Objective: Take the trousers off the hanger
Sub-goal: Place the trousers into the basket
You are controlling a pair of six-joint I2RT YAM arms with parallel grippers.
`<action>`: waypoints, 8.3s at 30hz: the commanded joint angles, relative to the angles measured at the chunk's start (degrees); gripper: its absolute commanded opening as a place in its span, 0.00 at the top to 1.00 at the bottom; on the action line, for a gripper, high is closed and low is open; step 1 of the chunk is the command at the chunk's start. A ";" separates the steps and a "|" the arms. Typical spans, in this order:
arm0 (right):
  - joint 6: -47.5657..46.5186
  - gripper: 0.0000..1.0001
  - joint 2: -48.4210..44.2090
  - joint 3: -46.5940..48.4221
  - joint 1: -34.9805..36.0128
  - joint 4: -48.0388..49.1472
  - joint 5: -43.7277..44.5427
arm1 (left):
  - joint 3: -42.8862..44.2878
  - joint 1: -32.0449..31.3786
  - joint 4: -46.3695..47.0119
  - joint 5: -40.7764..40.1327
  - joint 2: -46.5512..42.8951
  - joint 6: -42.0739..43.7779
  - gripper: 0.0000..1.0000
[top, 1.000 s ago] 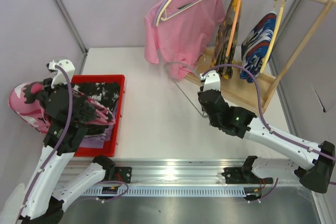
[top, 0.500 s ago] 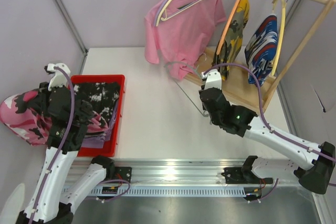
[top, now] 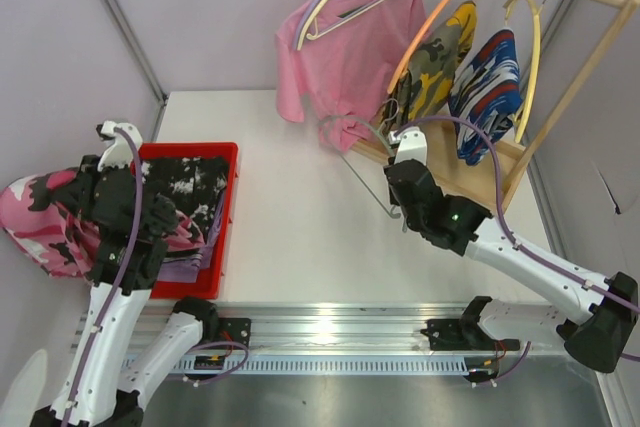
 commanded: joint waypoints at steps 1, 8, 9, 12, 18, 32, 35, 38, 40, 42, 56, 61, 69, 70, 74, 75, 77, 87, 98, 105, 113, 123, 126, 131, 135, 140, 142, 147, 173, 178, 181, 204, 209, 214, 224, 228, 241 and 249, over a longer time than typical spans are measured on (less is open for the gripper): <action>0.29 1.00 -0.57 -0.06 -0.89 3.82 -0.29 | 1.16 1.31 0.26 5.29 0.96 6.67 1.00; 1.08 1.00 0.22 0.03 -2.03 4.17 -0.20 | 1.34 2.37 5.87 8.11 4.39 10.62 1.00; 1.17 1.00 0.31 0.03 -2.21 4.17 -0.11 | 2.12 2.37 5.88 8.11 4.65 10.71 1.00; 1.17 1.00 0.48 0.03 -2.91 4.17 -0.28 | 4.67 2.37 5.44 7.94 5.27 10.80 1.00; -0.32 1.00 1.45 0.38 -4.49 5.31 -2.39 | 6.87 2.37 3.51 7.67 3.96 9.57 1.00; 0.56 1.00 1.54 1.17 -4.93 5.13 -3.36 | 7.32 2.89 8.25 8.72 3.16 13.34 1.00; 0.56 1.00 1.54 1.35 -4.85 4.87 -2.84 | 7.05 3.51 10.27 9.25 3.43 13.96 1.00; 0.56 1.00 1.54 1.35 -4.85 4.78 -2.66 | 6.09 4.30 10.10 9.69 3.34 13.96 1.00; 0.38 1.00 1.80 1.35 -4.85 4.78 -2.83 | 5.12 4.91 9.75 10.39 2.73 13.52 1.00; -0.05 1.00 2.24 1.53 -4.85 4.87 -3.01 | 3.01 5.62 9.22 10.66 2.46 13.08 1.00; -1.03 1.00 6.02 2.93 -6.87 6.54 -5.56 | 0.11 8.17 1.94 14.69 2.55 10.10 1.00; -0.50 1.00 5.41 2.23 -7.66 6.19 -6.00 | -1.03 8.17 -6.33 17.95 0.71 5.26 1.00; 0.47 1.00 5.32 1.97 -8.01 5.93 -6.44 | -6.21 7.91 -7.32 20.41 -0.35 4.63 1.00; 0.64 1.00 5.23 1.88 -7.92 5.93 -6.44 | -7.00 7.73 -5.83 20.59 -0.18 5.08 1.00; 1.70 1.00 4.88 1.35 -8.10 5.49 -6.09 | -7.71 7.03 -1.60 21.29 0.35 7.19 1.00; 1.87 1.00 4.88 1.26 -8.10 5.57 -6.09 | -7.11 6.94 -1.07 21.56 0.52 6.93 1.00; 2.14 1.00 4.88 1.26 -8.10 5.49 -6.09 | -6.40 5.98 -1.50 22.26 1.66 5.18 1.00; 1.79 1.00 3.91 0.74 -8.19 4.52 -4.07 | -6.57 2.90 0.16 24.19 10.19 -0.27 1.00; 1.44 1.00 4.17 0.56 -9.50 5.14 -5.91 | 1.77 2.90 -9.05 27.00 24.16 -13.19 1.00; 1.61 1.00 3.21 0.30 -10.38 4.43 -5.82 | 4.33 2.90 -9.50 25.43 33.48 -13.81 1.00; 2.23 1.00 2.24 -0.14 -10.65 3.29 -5.91 | 8.45 1.23 -17.67 32.10 38.75 -22.95 1.00; 2.67 1.00 1.10 -0.58 -10.65 2.67 -5.91 | 19.61 -2.20 -37.00 31.41 48.42 -40.32 1.00; 2.05 1.00 0.66 -0.93 -10.82 2.50 -6.08 | 22.25 -2.29 -44.03 32.63 50.10 -48.14 1.00; 1.26 1.00 0.57 -0.76 -10.91 2.15 -7.14 | 24.36 -2.82 -48.70 39.92 50.71 -56.79 1.00; 1.09 1.00 0.04 -1.11 -10.91 2.41 -7.14 | 26.21 -4.65 -52.83 39.14 52.38 -63.80 1.00; 1.17 1.00 0.04 -1.29 -10.91 2.67 -8.37 | 23.85 -7.47 -60.12 33.26 54.84 -76.46 1.00; 0.74 1.00 0.31 -1.37 -11.00 3.20 -8.90 | 22.26 -8.00 -60.48 34.65 54.93 -80.51 1.00; 0.56 1.00 0.75 -0.85 -11.00 3.11 -9.95 | 19.53 -9.23 -58.38 39.48 53.26 -83.42 0.97; 6.36 1.00 -3.65 -2.17 -11.00 1.00 -10.66 | 5.65 -13.01 -63.04 38.70 38.94 -89.94 0.01; 3.64 1.00 -3.65 0.12 -11.00 1.27 -9.43 | 3.10 -11.17 -60.12 35.28 38.67 -90.36 0.00; 3.37 1.00 -3.56 0.65 -11.00 1.18 -9.25 | 4.23 -11.08 -60.74 33.43 40.07 -90.37 0.01; 7.15 1.00 -3.83 1.17 -10.91 -0.93 -8.90 | 9.06 -16.16 -67.06 30.97 45.61 -93.43 1.00; 6.71 1.00 -3.73 1.26 -10.82 -0.84 -8.72 | 14.17 -18.63 -73.82 30.35 48.60 -96.16 1.00; 5.92 1.00 -4.00 1.09 -10.82 -0.93 -8.11 | 14.79 -19.08 -72.97 32.45 48.08 -95.91 1.00; 5.57 1.00 -4.17 1.17 -10.91 -1.72 -7.85 | 13.46 -19.08 -67.61 37.37 47.22 -92.05 0.36; 5.83 1.00 -4.18 1.09 -10.91 -1.55 -7.76 | 15.93 -19.08 -60.50 50.42 39.39 -82.93 0.14; 6.27 1.00 -4.88 2.14 -9.68 -2.60 -7.32 | 14.43 11.05 -40.10 74.72 25.75 -79.82 0.04; 5.49 1.00 -4.27 2.67 -6.87 -1.64 -5.22 | -2.68 25.47 -26.92 86.51 23.64 -90.09 0.11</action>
